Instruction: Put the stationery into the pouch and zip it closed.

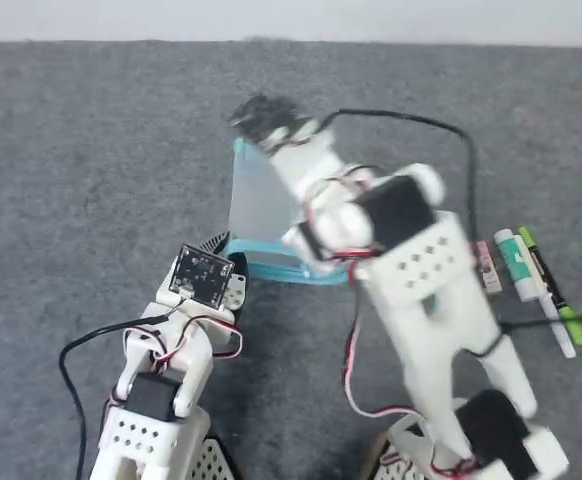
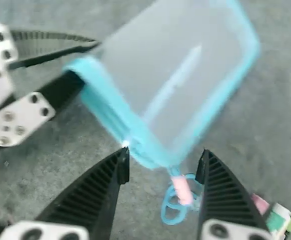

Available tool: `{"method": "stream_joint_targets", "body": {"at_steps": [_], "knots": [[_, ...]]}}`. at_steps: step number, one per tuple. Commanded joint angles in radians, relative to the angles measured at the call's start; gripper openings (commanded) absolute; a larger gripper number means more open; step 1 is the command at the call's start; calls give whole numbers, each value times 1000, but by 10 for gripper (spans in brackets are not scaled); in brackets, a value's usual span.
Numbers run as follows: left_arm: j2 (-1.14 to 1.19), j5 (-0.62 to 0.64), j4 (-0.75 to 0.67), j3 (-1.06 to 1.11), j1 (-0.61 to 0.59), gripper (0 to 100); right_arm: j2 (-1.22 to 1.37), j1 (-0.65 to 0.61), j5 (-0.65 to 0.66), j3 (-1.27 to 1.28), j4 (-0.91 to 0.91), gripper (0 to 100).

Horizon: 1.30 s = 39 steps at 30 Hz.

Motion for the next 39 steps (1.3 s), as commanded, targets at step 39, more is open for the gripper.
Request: {"method": "stream_joint_targets", "body": {"at_steps": [39], "knots": [[-17,-25,80,-77,-141,12,392,1211,884,227,-254,113]]}}
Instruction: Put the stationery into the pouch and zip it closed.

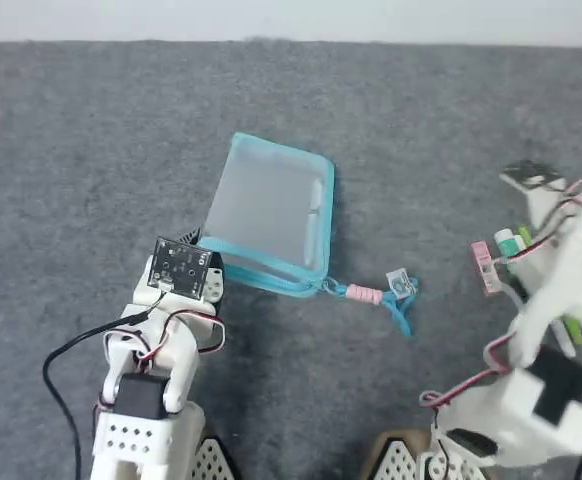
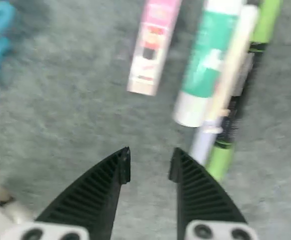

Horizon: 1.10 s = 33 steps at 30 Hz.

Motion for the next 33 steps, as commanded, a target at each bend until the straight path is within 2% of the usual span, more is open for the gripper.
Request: {"method": "stream_joint_targets", "body": {"at_steps": [1,4,10,33], "knots": [[-17,2,-3,-22,-5,12,94,102,150,-213,25,113],[-17,2,0,-22,-6,12,203,151,233,-290,28,113],[-17,2,0,-22,-6,12,354,186,269,-345,18,113],[-17,2,3,-22,-6,12,547,234,267,-353,-140,108]]}}
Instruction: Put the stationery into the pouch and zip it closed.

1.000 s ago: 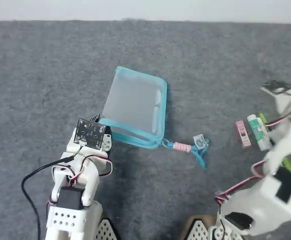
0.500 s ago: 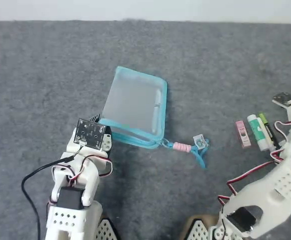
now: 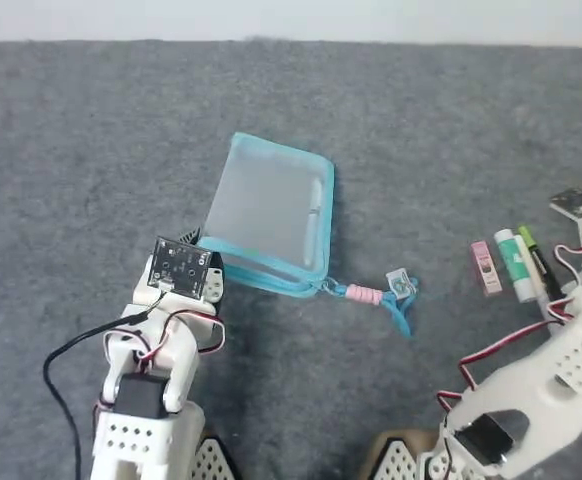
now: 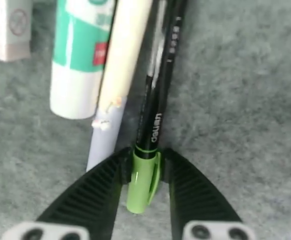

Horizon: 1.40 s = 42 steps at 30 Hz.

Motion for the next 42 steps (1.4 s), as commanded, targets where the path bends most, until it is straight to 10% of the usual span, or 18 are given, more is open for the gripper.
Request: {"method": "stream_joint_targets", "body": {"at_steps": [1,12,23,42], "knots": [[-17,2,3,-22,-6,12,33,27,12,-14,-28,108],[-17,6,3,-22,0,12,-156,15,-195,-69,88,6],[-17,8,-5,-27,2,12,-607,-280,-411,-37,423,6],[-9,21,-66,-22,2,12,-1340,-1340,-804,641,426,6]]}}
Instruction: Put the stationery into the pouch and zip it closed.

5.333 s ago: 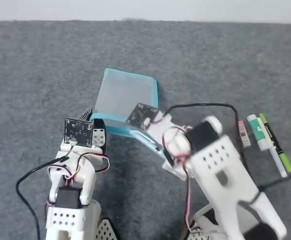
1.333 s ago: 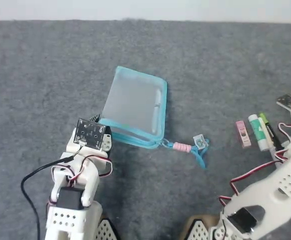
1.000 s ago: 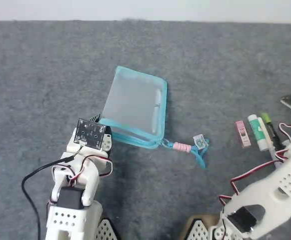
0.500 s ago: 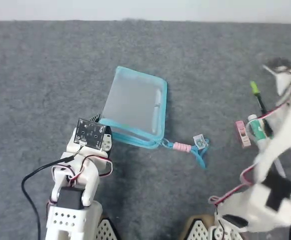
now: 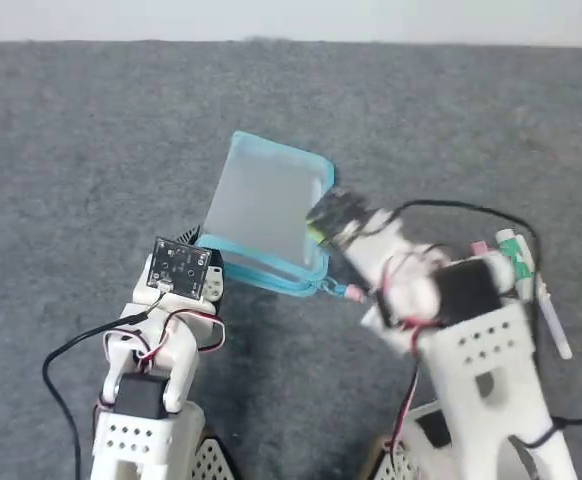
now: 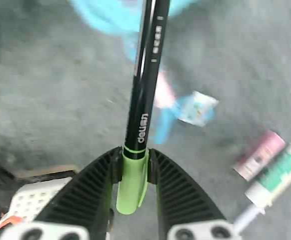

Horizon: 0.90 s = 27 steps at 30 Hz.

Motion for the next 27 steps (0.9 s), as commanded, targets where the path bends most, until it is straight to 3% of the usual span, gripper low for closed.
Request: {"method": "stream_joint_targets", "body": {"at_steps": [1,8,18,27], "knots": [[-9,21,-44,-22,2,12,15,-140,-75,3,41,6],[-9,21,-44,-27,2,12,65,-260,-74,5,41,6],[-9,21,-44,-27,3,12,213,-260,-132,-5,21,6],[-9,21,-44,-25,3,12,487,-64,-186,-270,38,6]]}}
